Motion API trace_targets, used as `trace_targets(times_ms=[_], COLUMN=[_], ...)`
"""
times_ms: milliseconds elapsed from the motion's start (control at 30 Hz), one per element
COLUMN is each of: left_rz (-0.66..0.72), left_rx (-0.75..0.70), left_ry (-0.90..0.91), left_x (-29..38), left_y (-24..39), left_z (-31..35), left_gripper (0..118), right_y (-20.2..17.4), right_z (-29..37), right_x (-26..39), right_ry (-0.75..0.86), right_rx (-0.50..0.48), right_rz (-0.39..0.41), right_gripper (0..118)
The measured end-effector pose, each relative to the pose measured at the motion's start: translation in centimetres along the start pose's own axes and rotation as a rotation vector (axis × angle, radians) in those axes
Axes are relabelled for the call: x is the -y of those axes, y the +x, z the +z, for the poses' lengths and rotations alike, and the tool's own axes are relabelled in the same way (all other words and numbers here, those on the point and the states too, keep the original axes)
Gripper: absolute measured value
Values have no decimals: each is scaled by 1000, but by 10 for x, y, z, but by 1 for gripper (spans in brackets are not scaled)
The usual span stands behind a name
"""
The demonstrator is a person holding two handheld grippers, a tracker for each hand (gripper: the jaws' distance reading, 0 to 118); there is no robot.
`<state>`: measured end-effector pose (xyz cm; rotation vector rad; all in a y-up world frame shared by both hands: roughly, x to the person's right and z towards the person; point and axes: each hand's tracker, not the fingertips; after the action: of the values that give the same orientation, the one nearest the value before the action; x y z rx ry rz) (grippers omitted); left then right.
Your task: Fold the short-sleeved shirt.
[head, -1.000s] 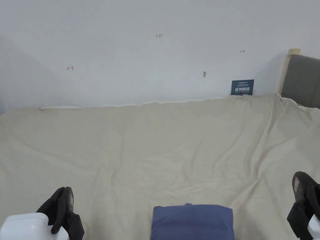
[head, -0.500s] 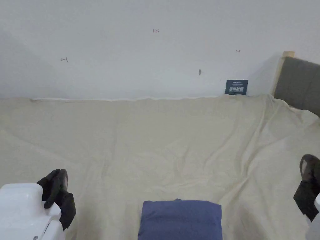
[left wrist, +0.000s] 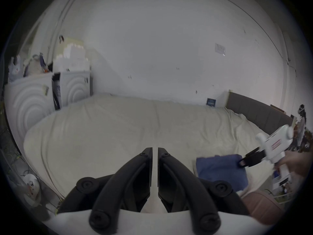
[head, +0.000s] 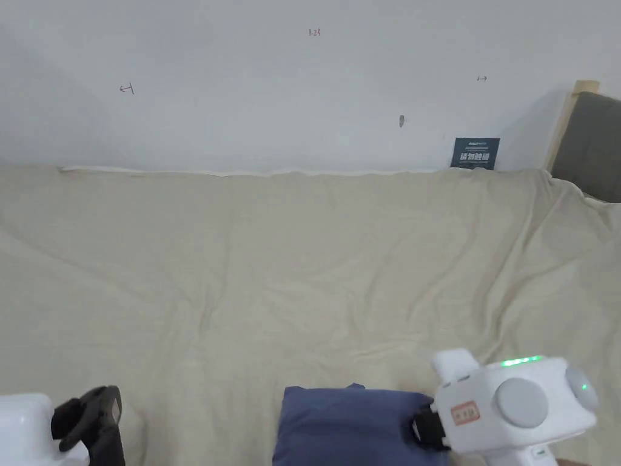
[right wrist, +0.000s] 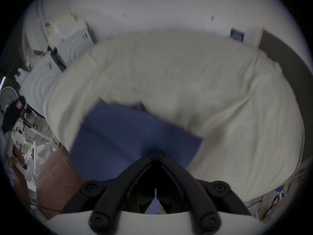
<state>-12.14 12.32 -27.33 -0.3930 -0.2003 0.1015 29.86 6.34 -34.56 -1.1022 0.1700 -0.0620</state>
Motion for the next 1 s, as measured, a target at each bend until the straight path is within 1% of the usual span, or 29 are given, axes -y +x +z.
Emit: trace_targets(times_ms=[67,100,167,200,233,267,300,333,367,400,467,500,533,567,633,700,733,867,933,967,1000], left_rz=[32,55,169,229,301,390,458,497,526,504,512,538,595,611,638,692,694,663,592,583,569], left_rx=[56,100,290,361,474,590,648,665,690,646,596,615,663,644,666,788,819,849,843,808,784], left_ry=[-82,-113,-246,-309,-414,-541,-620,-691,-756,-792,-871,-945,-993,-1031,-1088,-1045,-1054,-1113,-1136,-1149,-1153], left_x=[-2,-7,-22,-28,-31,-32,-32,-25,-17,-13,-3,5,17,27,45,51,50,64,59,52,48], left_y=[-3,-4,-10,-12,-13,-14,-12,-6,-1,1,9,11,15,17,28,30,35,68,67,73,73], left_z=[-10,-17,-46,-62,-86,-112,-128,-147,-163,-173,-193,-207,-218,-225,-236,-247,-251,-258,-261,-260,-257], left_gripper=[8,8,8,8,9,23,65,90,103,105,105,105,105,105,105,105,105,105,105,103,91], right_y=[3,5,5,6,6,6,6,7,7,7,10,11,13,14,16,16,17,20,22,23,23], right_z=[-15,-16,-16,-16,-16,-15,-15,-14,-13,-12,-11,-11,-12,-12,-13,-12,-12,-14,-15,-15,-14], right_x=[4,3,3,1,0,1,1,3,5,7,13,15,18,19,21,20,20,20,21,22,23], right_ry=[6,17,18,12,5,5,6,10,16,22,46,54,63,71,75,76,75,71,74,77,79], right_rx=[18,6,-7,-12,-17,-19,-21,-23,-26,-30,-49,-57,-65,-70,-79,-87,-90,-109,-118,-122,-125], right_rz=[-14,-18,-25,-23,-16,-5,1,7,7,3,-43,-63,-77,-87,-94,-94,-94,-113,-122,-125,-128], right_gripper=[0,0,0,0,0,0,0,0,0,0,0,0,0,0,0,0,0,0,0,0,0])
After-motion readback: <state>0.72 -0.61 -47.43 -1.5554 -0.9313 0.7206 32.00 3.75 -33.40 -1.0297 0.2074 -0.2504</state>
